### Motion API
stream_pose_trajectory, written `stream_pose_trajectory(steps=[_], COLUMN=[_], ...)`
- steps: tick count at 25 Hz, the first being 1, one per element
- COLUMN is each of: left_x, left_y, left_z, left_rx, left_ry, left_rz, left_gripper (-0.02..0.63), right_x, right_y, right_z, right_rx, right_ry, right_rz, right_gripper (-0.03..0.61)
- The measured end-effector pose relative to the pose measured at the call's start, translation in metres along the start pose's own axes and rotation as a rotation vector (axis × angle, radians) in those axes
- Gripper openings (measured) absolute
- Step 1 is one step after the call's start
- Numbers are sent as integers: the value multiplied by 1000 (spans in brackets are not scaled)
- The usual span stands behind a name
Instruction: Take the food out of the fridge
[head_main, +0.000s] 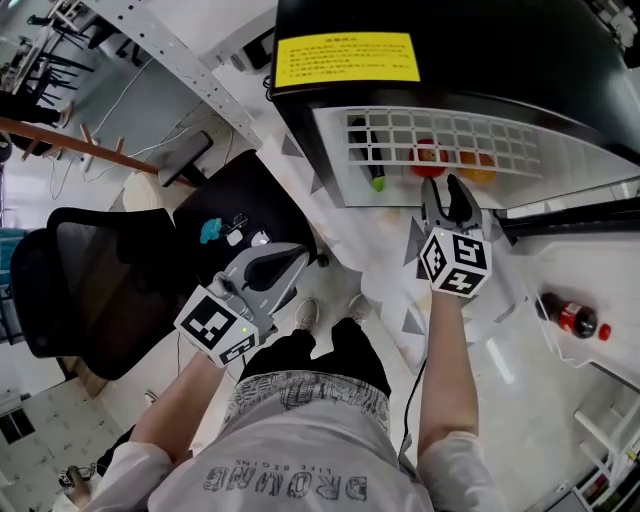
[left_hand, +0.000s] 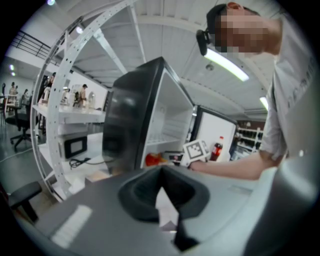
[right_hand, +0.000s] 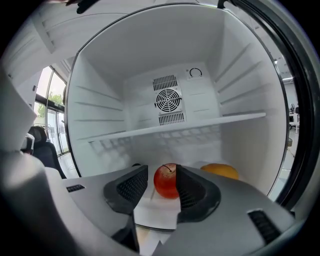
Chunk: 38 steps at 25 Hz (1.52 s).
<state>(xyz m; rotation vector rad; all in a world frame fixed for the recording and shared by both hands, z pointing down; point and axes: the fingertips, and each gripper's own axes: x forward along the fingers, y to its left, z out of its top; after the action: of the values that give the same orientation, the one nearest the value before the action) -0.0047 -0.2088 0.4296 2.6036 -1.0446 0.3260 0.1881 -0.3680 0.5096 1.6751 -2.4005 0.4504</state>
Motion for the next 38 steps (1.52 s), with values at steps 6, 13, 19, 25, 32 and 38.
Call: stream_pose_trajectory(steps=[6,13,19,25,32,38], left_x=[0,1,2,1,-1,0], left_y=[2,6,8,9,13,15], left_z=[-6,-8,-9,-11,-14,-15], left_rx=[-7,-8,-7,-5,-13,-14], left_ry=[11,14,19,24,26,24], left_rz=[11,18,21,20,33,34], left_gripper=[6,6,5,5,5,5], right_x=[14,28,38,49,57,64], right_y=[-4,-9,-10,-12,-13,-14], right_z=[-5,-10,-11,-17,-18,-20], right_rx=[-9,-28,-48,-50,-61,-75], right_ry=[17,32,44,54,55,67], right_rz=[-5,-19,-15,-27,-36,-45], right_gripper=[200,256,304,331,334,334])
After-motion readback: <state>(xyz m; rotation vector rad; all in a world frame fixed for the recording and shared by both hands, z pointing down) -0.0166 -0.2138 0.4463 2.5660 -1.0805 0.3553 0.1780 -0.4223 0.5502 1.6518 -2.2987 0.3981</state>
